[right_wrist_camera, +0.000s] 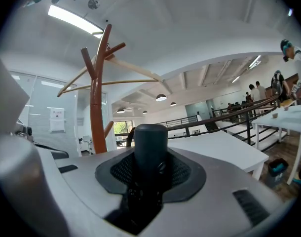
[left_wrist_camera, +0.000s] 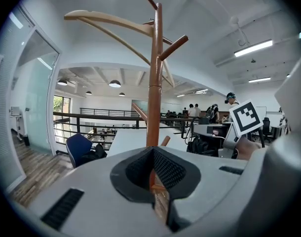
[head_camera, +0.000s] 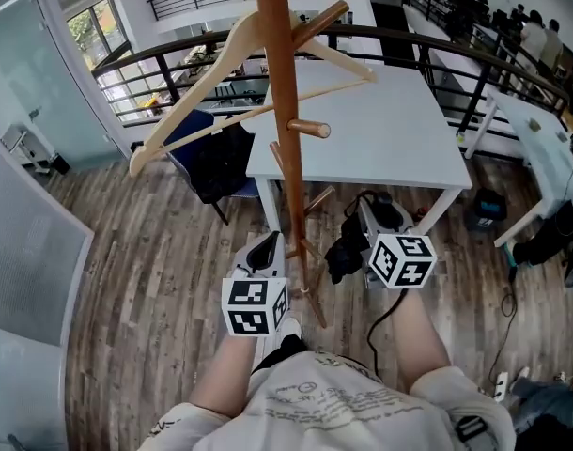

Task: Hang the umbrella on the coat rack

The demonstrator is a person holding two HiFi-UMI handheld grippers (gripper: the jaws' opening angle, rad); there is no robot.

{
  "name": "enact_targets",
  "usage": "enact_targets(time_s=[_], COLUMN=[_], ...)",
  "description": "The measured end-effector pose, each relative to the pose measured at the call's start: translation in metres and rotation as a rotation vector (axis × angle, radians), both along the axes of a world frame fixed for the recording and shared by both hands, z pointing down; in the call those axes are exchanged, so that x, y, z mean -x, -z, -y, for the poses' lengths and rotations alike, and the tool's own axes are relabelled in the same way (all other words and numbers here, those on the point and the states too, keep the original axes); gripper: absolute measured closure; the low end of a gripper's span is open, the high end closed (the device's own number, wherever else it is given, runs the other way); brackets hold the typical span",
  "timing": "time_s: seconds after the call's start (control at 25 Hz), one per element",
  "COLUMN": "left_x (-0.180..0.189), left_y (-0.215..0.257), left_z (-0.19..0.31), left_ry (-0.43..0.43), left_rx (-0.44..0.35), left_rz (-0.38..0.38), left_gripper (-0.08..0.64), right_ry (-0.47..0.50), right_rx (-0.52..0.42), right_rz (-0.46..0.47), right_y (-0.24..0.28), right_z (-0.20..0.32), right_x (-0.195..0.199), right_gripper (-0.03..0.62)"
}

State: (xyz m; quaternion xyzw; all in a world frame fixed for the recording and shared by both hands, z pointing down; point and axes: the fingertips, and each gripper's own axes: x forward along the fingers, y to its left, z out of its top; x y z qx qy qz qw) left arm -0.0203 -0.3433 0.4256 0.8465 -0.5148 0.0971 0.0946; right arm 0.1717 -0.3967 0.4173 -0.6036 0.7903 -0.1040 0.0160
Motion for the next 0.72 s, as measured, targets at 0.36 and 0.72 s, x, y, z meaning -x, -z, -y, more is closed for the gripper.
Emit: enact_targets(time_s=[0.36, 0.72], left_x=[0.012, 0.020], left_y=[-0.009, -0.016], left_z=[0.026, 0.034], left_ry=[-0.009, 0.009], left_rx=[0.018, 0.036], left_rz=[0.000, 0.007], left_gripper=[0.555, 0.555], right_ry=[-0.070, -0.082], right_rx=[-0.005, 0.029], right_rz=[-0.037, -0.065], right_y=[-0.023, -0.037], right_z=[0.040, 0.062], right_x=[0.003, 0.012], right_gripper=[0.457, 0.457])
